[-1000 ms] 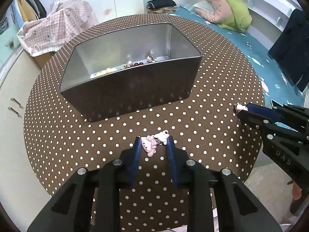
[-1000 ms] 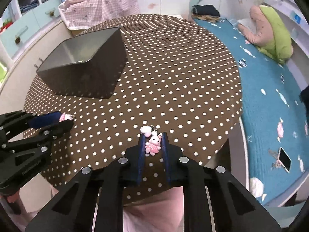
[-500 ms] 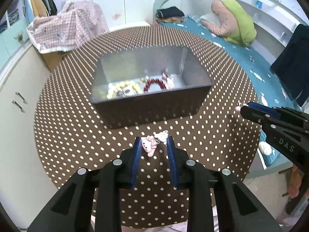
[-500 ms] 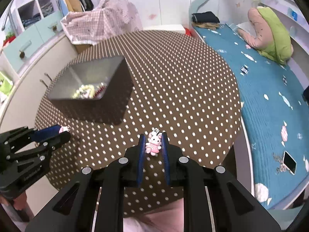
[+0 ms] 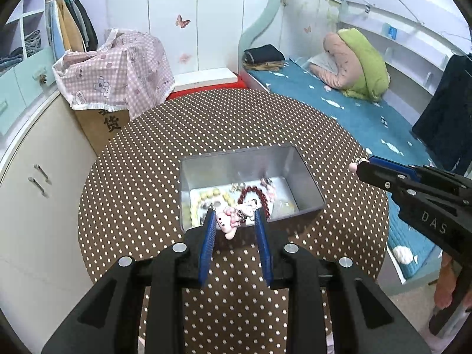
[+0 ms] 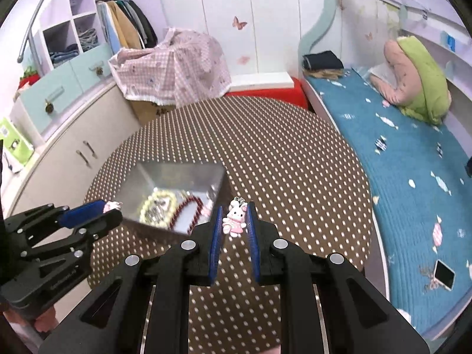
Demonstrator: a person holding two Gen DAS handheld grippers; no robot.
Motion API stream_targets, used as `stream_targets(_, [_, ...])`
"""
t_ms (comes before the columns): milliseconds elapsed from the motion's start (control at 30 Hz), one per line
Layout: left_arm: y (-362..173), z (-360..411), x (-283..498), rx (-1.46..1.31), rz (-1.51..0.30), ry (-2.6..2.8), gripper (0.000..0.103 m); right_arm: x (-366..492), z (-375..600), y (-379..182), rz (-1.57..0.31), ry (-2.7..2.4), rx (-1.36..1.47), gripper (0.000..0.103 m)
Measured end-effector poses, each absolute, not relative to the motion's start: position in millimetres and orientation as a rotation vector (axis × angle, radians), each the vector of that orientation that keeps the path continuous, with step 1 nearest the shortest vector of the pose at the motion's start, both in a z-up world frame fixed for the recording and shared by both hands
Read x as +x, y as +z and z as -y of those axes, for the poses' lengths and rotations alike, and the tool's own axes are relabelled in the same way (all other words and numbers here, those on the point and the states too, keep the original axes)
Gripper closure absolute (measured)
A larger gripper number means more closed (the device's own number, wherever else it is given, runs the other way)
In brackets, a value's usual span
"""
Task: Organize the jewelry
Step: 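Carry both pink charms into the grey tin and open both grippers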
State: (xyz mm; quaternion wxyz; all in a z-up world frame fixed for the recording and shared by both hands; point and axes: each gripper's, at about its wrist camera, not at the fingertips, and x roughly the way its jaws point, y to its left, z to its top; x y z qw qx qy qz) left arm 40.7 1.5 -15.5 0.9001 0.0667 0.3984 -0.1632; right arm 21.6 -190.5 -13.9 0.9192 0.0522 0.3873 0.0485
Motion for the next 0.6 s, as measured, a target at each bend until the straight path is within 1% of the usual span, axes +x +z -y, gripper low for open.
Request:
stream_targets(300, [-12.5, -8.0, 73.2, 0.104, -0.824, -0.31, 0.078, 53.9, 164.4, -10.0, -0.81, 0.151, 0.096, 0.086])
stream_targets(533, [-18.2, -12.8, 94.0, 0.082, -0.843, -0.268, 0.077, 68.5, 143.7, -13.7, -0.811, 0.162, 0.019, 0.084])
stream_targets(567, [-19.2, -14.5, 96.7, 0.079, -0.847, -0.248, 0.073, 69.3, 143.1, -13.1, -0.81, 0.164, 0.022, 0.083])
stream_targets(600, [-20.6, -15.4, 96.6, 0.078, -0.851, -0.232, 0.067, 69.7, 142.8, -13.0, -0.811, 0.162, 0.024, 0.075])
